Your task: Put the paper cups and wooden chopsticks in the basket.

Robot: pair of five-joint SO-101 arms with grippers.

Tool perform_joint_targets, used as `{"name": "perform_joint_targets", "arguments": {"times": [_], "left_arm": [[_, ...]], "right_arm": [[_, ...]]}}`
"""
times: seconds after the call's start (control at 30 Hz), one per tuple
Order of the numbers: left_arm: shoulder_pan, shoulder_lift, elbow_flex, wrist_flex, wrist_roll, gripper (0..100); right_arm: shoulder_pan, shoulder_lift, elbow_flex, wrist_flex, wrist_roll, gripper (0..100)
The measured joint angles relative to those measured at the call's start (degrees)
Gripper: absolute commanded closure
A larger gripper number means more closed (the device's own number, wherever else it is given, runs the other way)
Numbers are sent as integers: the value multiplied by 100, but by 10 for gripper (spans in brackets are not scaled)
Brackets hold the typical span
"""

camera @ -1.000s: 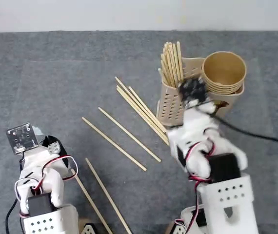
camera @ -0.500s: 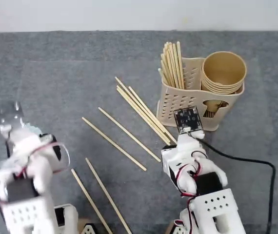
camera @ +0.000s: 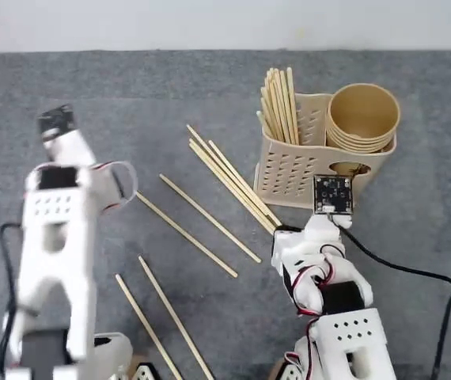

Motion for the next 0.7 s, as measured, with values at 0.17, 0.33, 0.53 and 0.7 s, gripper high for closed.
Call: {"name": "perform_joint_targets", "arguments": {"times": [0.17, 0.33, 0.53, 0.7], "left_arm": [[571, 1530, -1143, 185, 844, 974], [844, 2831, -2145, 220, 1160, 852], [905, 3657, -2620, 220, 1248, 852], [905, 3991, -2699, 220, 1248, 877]], "right_arm": [[18, 0, 299, -378, -18, 976], [18, 0, 422, -571, -18, 976], [18, 0, 422, -571, -18, 976], [18, 0, 422, -571, -18, 976]]}}
